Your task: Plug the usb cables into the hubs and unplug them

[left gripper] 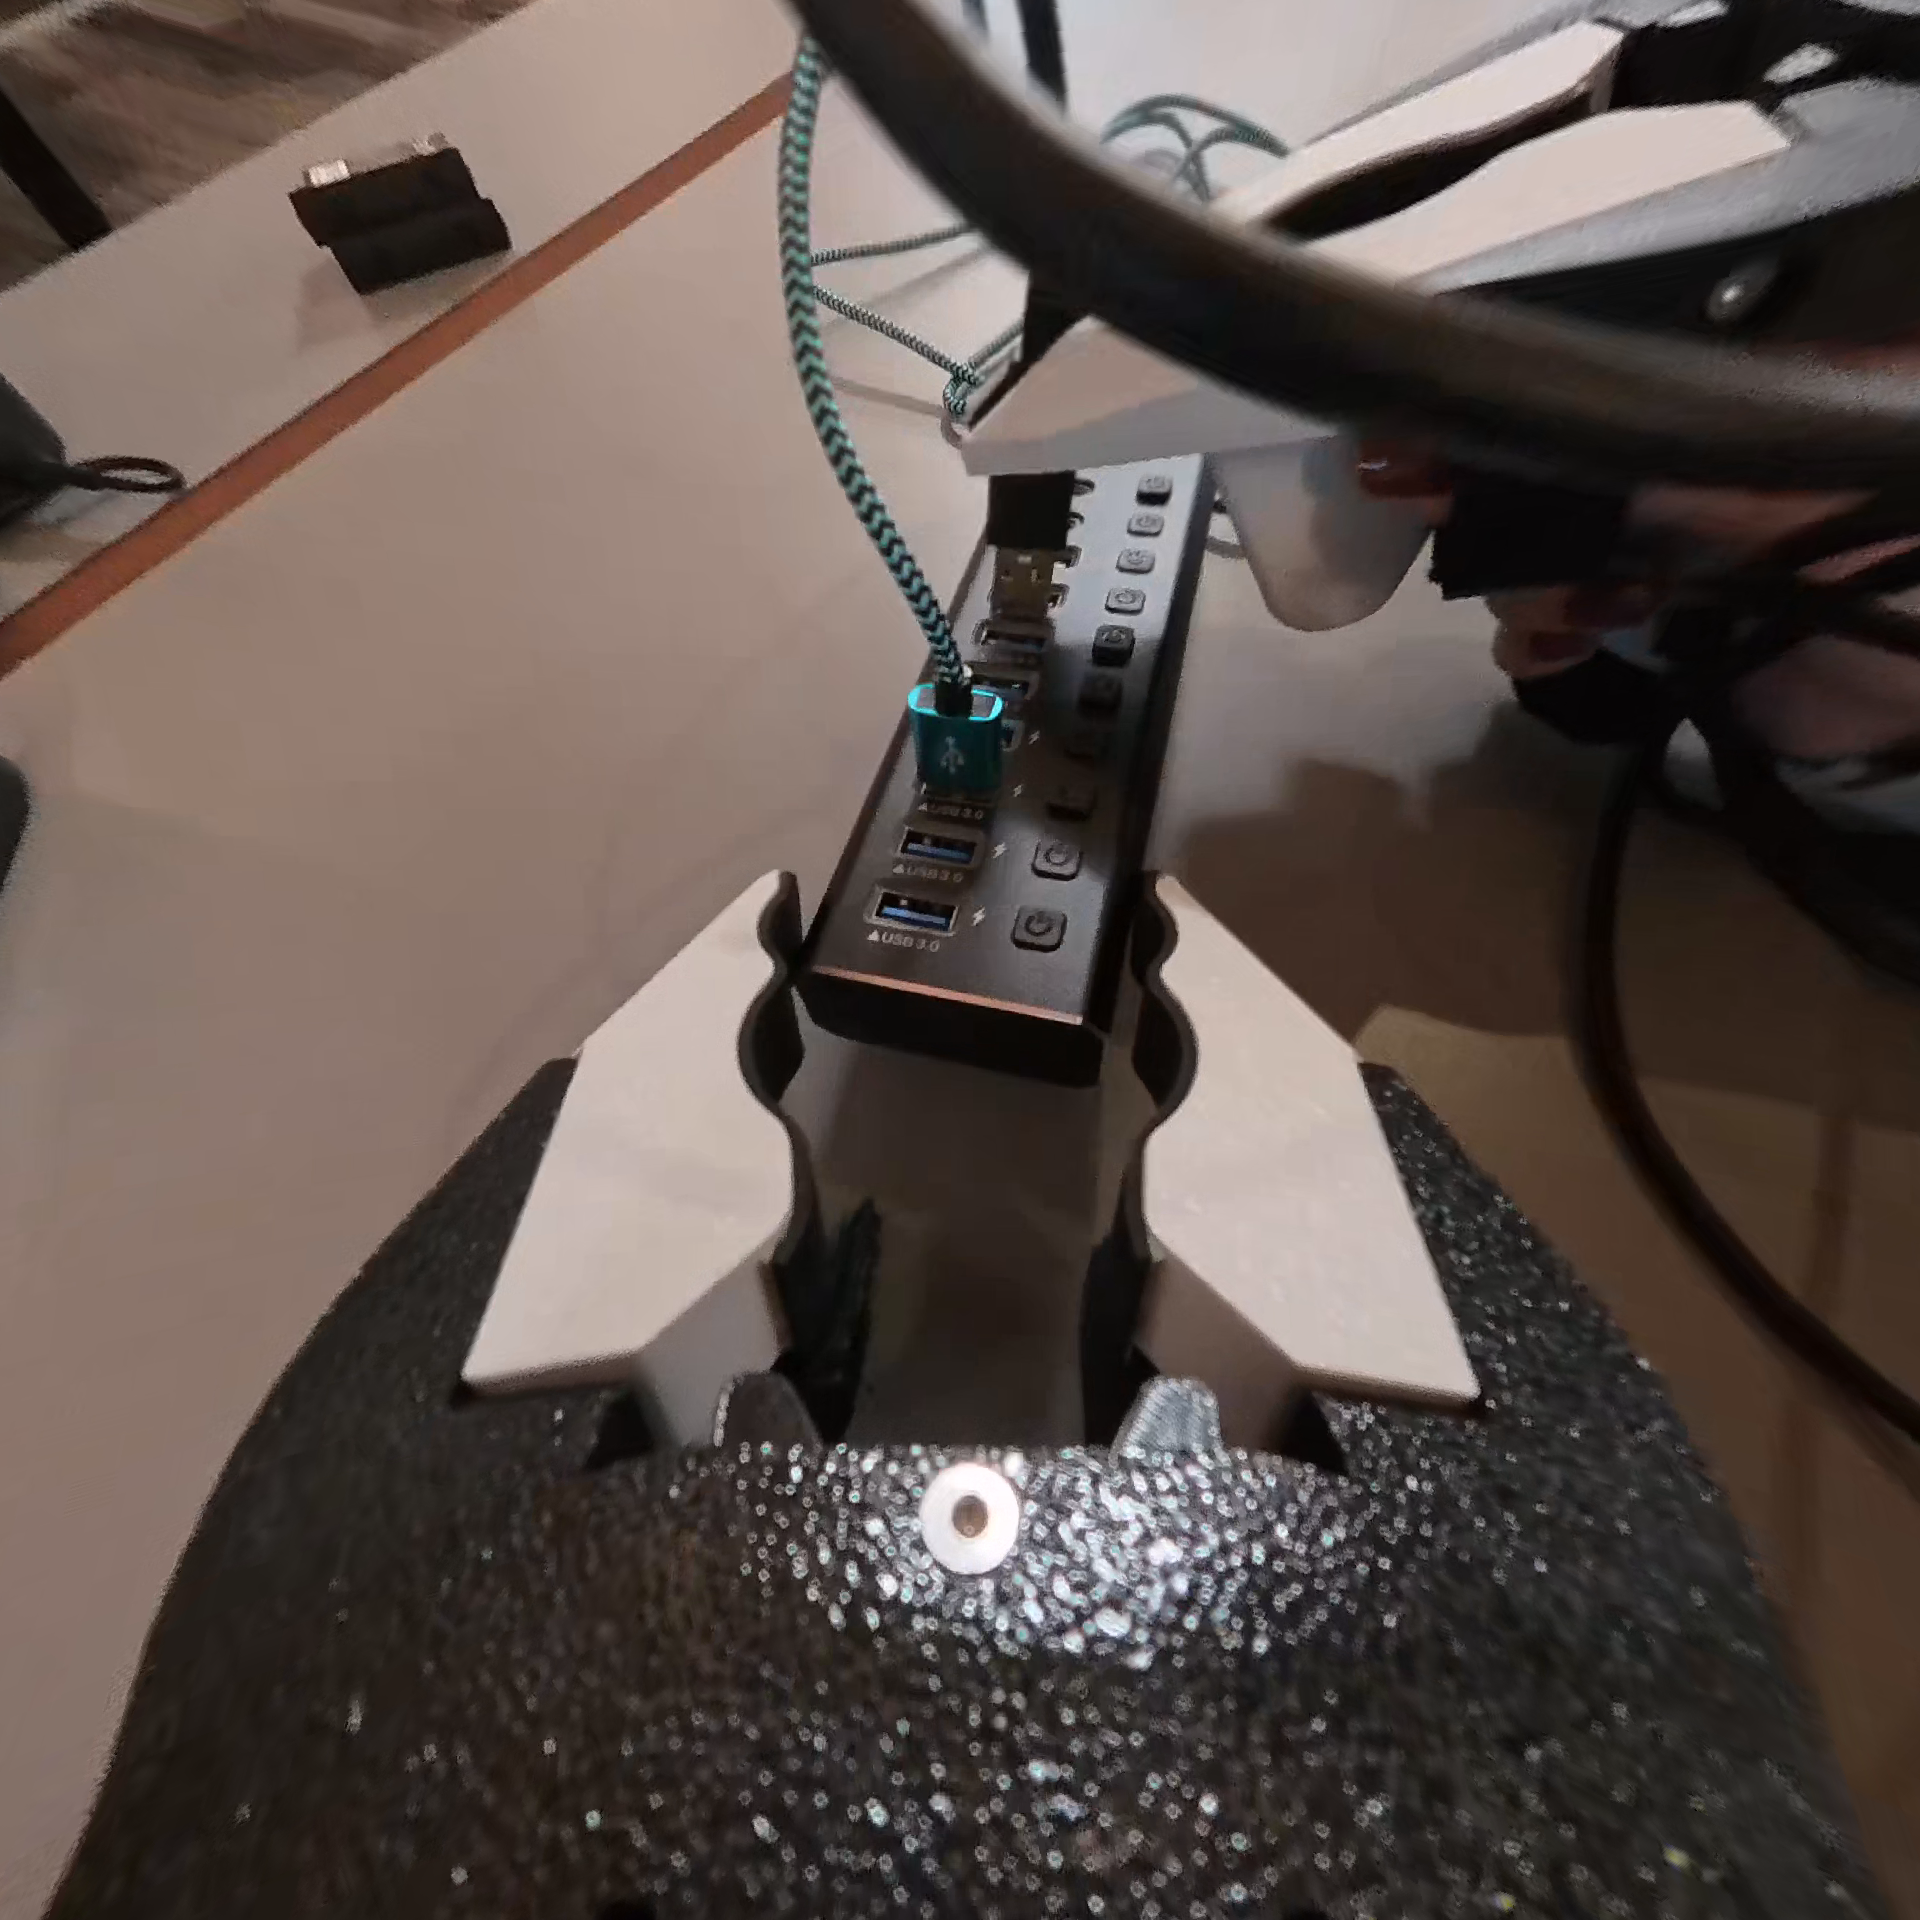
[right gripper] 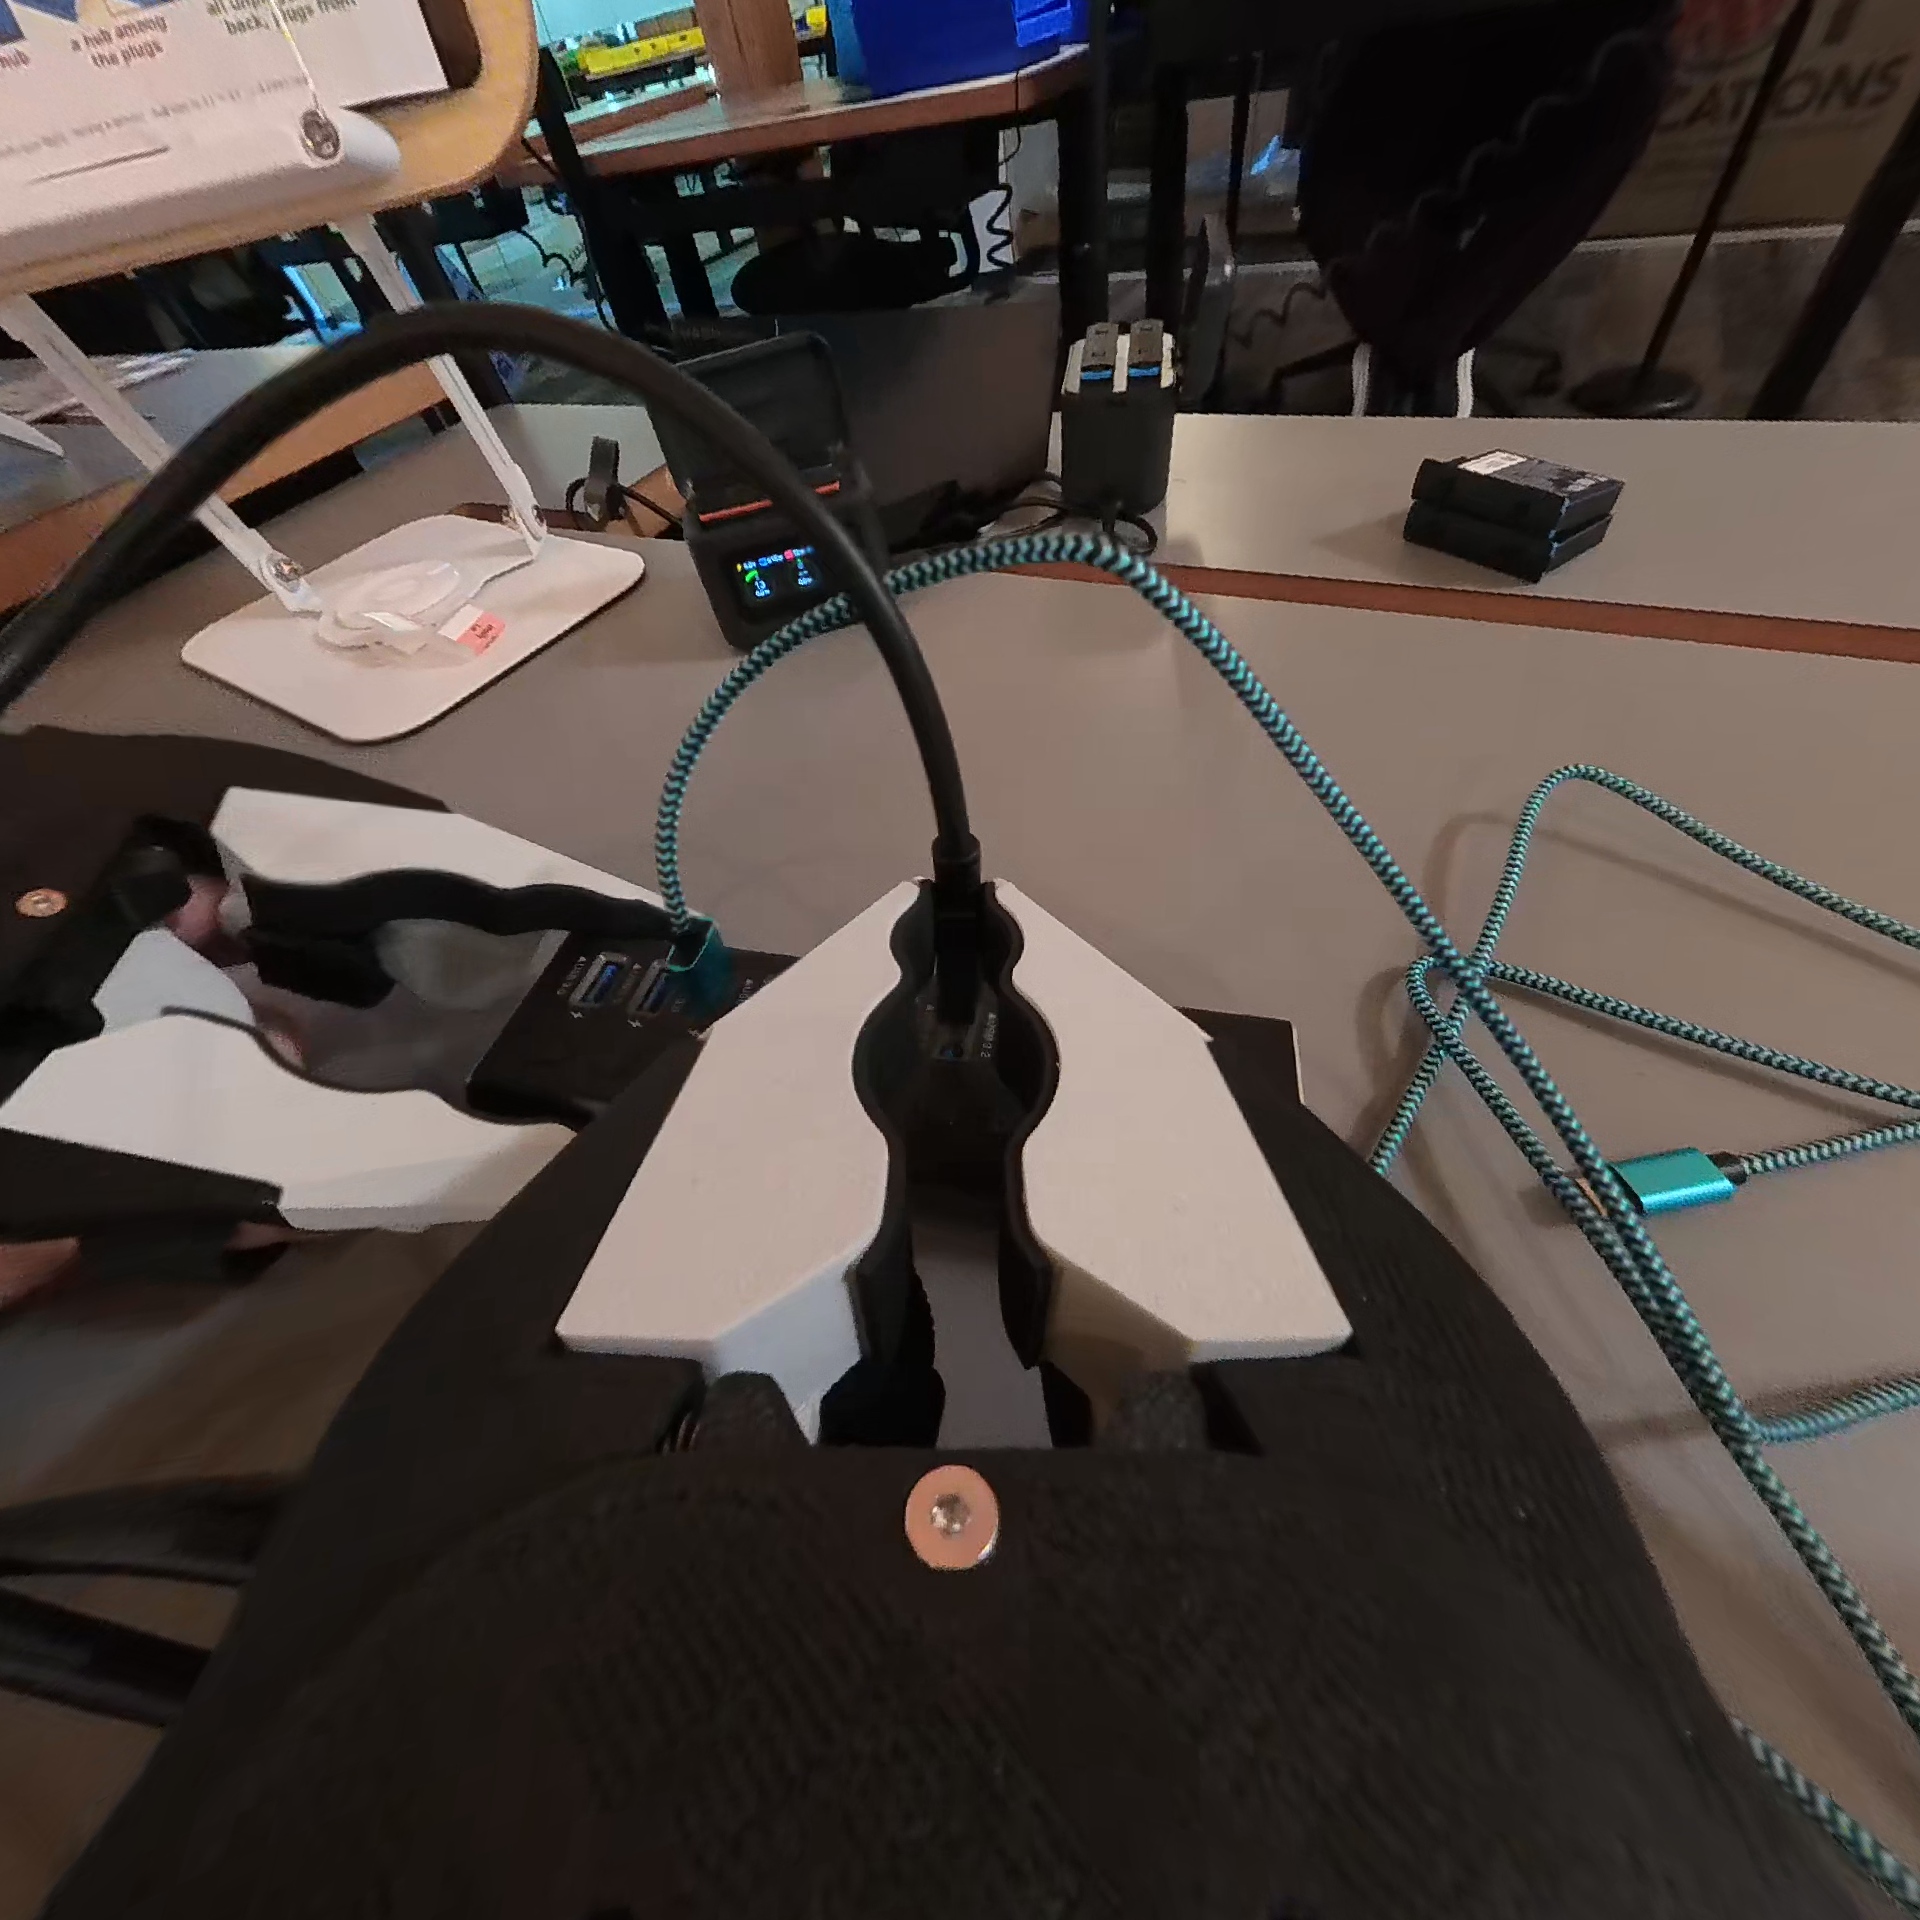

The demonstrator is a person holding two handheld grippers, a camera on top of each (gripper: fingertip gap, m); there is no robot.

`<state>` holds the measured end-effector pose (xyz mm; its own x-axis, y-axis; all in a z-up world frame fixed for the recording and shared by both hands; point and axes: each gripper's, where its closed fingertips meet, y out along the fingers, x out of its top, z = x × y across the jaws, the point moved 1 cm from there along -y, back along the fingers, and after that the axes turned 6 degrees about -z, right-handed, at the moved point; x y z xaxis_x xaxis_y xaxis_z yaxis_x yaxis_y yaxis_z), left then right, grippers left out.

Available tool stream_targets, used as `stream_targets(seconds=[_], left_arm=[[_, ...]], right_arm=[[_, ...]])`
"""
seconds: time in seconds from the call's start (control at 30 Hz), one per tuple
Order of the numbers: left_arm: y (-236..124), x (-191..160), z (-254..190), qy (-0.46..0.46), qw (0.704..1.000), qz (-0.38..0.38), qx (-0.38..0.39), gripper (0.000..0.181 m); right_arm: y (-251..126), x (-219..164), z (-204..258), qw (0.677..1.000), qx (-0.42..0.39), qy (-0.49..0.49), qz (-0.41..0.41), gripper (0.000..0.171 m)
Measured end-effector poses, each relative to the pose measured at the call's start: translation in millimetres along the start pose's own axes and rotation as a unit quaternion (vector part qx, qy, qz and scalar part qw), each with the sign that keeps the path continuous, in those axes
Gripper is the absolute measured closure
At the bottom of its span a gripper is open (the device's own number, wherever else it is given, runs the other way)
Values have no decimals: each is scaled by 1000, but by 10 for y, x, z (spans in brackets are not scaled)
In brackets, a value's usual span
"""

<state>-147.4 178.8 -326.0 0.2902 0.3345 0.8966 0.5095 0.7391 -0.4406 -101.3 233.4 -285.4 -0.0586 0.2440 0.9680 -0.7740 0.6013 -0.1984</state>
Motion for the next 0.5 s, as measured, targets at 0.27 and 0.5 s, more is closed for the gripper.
stream_targets(seconds=[0.27, 0.5], left_arm=[[-23, 78, -58, 45, 998, -26, 23, 119], [-19, 76, -66, 53, 998, -28, 25, 119]], right_arm=[[-93, -5, -30, 1000, 1, 14, 27, 164], [-109, -21, -75, 996, 27, 83, 33, 164]])
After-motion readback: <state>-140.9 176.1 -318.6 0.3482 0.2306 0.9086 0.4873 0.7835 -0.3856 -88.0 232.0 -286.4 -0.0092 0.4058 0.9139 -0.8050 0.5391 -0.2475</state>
